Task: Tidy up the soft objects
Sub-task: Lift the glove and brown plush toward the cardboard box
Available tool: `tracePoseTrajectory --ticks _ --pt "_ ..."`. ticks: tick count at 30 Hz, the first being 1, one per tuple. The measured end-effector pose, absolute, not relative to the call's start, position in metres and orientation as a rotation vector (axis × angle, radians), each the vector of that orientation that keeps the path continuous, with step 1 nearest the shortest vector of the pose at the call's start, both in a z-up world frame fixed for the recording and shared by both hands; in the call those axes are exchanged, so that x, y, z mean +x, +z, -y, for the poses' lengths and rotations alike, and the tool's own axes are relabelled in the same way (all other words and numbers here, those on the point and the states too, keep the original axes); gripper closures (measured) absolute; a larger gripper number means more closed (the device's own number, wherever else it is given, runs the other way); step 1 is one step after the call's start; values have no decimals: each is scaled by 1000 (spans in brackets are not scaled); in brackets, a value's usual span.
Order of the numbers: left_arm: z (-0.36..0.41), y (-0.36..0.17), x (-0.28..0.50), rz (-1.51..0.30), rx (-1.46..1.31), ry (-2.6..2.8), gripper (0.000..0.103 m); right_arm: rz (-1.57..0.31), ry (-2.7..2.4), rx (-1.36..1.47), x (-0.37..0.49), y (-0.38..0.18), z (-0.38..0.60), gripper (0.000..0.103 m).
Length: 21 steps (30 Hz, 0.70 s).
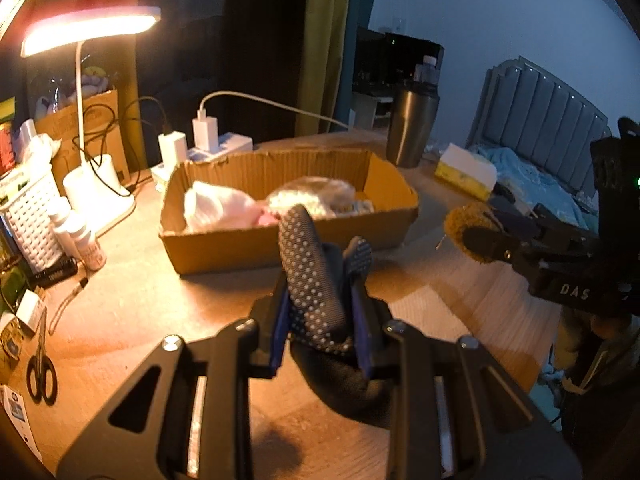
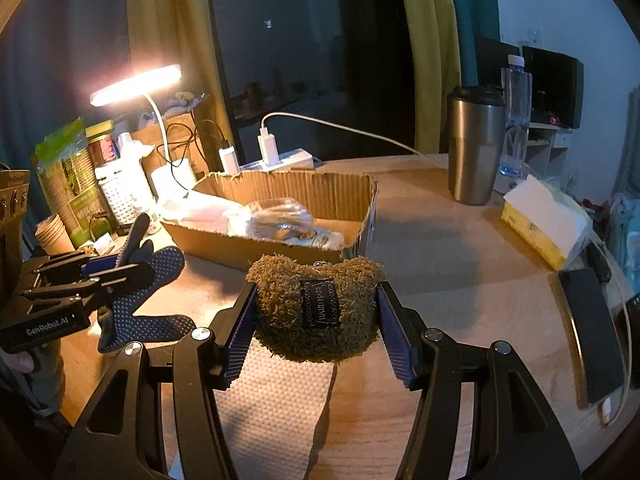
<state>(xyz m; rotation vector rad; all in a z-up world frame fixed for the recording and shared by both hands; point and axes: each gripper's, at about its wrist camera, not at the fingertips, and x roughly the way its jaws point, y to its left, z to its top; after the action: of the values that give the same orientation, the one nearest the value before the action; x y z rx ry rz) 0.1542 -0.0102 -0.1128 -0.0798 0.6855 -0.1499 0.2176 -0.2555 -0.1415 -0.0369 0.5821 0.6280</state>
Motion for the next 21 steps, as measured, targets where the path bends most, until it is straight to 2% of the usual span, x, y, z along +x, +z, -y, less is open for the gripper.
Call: tracePoseTrajectory --ticks 21 --pt "-16 -71 184 -596 -104 -127 74 -536 621 -33 245 -117 252 42"
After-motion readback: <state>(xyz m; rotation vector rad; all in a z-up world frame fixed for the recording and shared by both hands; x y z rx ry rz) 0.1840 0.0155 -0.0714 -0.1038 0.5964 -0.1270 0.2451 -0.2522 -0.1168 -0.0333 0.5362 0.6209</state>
